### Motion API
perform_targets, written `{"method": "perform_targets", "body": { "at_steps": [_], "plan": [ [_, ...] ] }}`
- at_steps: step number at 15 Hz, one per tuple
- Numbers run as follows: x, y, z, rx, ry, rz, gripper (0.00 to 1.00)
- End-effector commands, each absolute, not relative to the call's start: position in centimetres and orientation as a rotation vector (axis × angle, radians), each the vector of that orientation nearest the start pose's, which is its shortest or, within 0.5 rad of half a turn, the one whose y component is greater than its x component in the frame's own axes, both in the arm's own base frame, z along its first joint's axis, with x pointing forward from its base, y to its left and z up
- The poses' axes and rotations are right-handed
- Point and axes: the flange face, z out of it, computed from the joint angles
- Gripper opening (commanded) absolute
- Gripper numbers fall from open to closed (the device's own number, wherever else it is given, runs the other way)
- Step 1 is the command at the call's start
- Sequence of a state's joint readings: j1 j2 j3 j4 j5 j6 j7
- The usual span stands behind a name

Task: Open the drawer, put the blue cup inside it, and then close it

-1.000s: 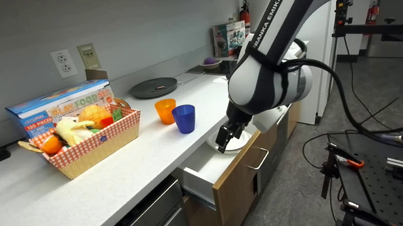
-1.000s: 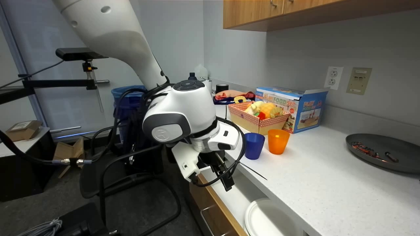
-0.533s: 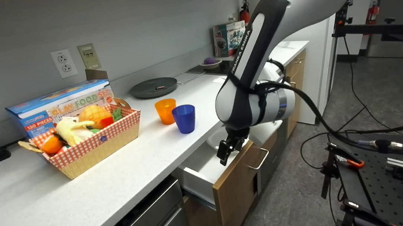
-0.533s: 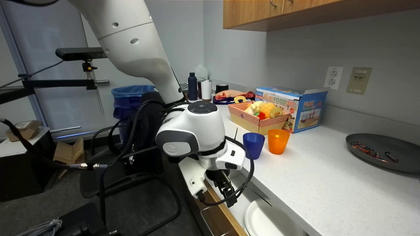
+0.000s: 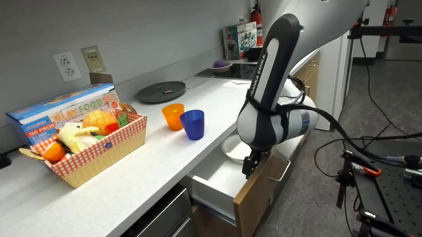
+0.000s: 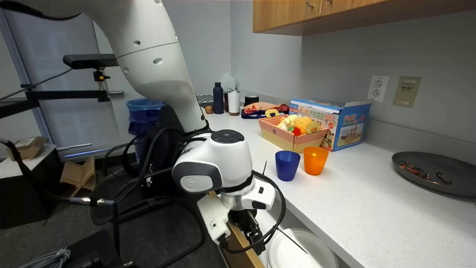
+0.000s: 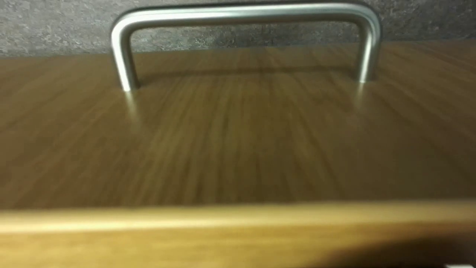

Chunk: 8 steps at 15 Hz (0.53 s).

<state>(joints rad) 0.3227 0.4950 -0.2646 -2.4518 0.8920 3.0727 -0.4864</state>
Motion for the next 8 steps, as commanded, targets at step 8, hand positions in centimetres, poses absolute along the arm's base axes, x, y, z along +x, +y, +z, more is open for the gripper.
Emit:
{"method": "perform_targets", "body": {
  "at_steps": [8],
  "plan": [
    [39.3,-4.3,13.1,-3.217,0.360,-0.090,1.00]
  ]
}}
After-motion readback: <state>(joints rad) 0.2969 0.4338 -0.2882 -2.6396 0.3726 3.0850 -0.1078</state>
